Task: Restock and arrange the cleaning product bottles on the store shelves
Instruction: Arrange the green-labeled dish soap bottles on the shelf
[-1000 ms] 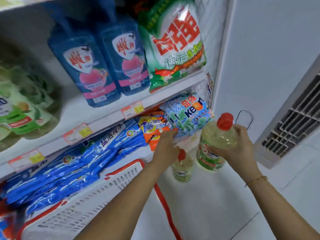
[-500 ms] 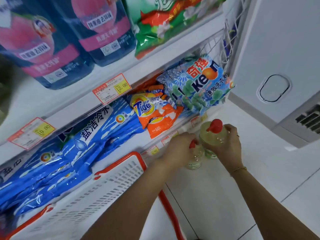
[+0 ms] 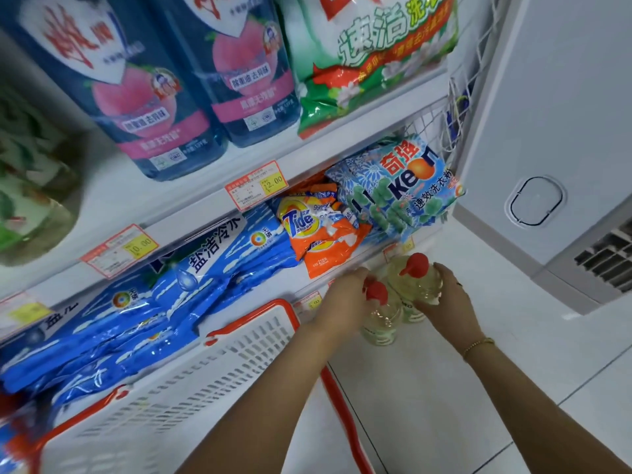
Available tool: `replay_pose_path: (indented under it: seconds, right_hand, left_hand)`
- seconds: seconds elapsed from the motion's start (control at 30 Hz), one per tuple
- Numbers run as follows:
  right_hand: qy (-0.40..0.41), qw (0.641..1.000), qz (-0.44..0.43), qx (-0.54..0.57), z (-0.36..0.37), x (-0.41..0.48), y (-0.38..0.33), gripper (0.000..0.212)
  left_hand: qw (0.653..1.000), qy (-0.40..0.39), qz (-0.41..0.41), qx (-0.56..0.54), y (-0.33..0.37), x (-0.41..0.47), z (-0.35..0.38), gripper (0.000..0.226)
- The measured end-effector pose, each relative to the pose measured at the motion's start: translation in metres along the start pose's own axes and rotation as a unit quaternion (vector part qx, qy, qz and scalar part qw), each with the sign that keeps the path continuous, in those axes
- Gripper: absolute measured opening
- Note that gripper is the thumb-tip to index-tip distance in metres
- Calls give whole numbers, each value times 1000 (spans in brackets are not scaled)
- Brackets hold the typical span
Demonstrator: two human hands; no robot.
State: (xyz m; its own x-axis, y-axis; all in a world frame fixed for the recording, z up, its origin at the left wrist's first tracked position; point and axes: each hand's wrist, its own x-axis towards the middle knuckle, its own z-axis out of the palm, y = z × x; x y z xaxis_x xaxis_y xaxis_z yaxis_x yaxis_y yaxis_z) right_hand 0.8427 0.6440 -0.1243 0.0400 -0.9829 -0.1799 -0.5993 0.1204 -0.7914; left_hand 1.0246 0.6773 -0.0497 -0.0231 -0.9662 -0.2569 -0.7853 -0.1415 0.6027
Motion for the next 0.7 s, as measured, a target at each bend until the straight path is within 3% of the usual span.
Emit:
replay_pose_path:
  seconds: [0.13,0.3,0.4,0.53,0.6,0.7]
  right_hand:
    - [45,996,-59,-41,-24,-11,-55,63]
    - [81,963,-254,27,-48,-53,-186,5]
    - [54,934,-343,84,-41,-86,-261,18]
    - [-35,908,-396,134,4,-110,-341,14]
    - [-122,909,-379,124,38,-110,-373,27]
    - [-229,910,-340,60,89,-100,-413,71]
  left_hand:
    - [992,98,11,-73,8,-37,-56,29]
    - [953,282,60,-95,1,-114,-153,9]
    - [917,384,56,-92,-20,-163,-209,6]
    - [875,483,8,-14,-72,-212,-261,18]
    - [879,474,-52,32,-104,-224,-275,27]
    - [902,396,-154,76,-146,-230,-286,42]
